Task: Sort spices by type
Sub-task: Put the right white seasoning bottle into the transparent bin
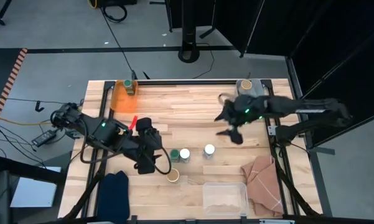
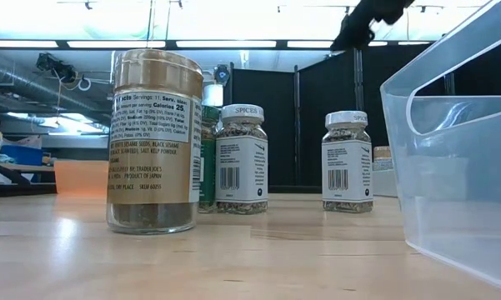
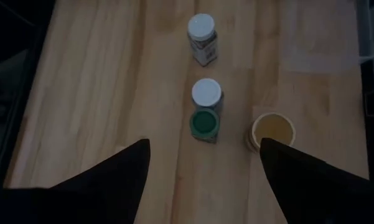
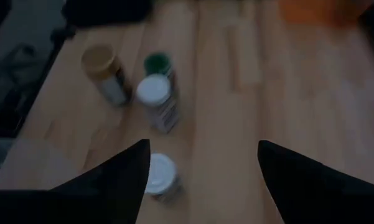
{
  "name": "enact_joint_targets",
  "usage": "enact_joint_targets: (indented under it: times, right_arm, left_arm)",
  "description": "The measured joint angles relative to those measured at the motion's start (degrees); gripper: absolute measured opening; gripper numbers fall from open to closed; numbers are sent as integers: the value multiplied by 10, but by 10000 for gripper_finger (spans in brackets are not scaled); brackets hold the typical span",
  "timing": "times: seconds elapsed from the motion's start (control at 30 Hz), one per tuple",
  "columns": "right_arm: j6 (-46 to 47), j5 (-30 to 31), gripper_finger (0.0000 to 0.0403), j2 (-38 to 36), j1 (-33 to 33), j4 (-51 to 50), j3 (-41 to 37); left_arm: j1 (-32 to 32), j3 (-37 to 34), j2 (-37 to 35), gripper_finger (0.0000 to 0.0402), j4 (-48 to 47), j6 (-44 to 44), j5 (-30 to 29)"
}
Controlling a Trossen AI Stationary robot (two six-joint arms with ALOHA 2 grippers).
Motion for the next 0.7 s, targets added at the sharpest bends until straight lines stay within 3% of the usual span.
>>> enact_joint_targets:
  times: [0.43, 0.7]
  right_arm:
    - [8, 16, 301, 164, 85, 96, -6]
    - [3, 84, 299, 219, 108, 77, -6]
  left_arm:
    - [-19, 0, 0, 310, -13, -39, -26]
    - [-24, 0, 0, 310, -14, -45, -27]
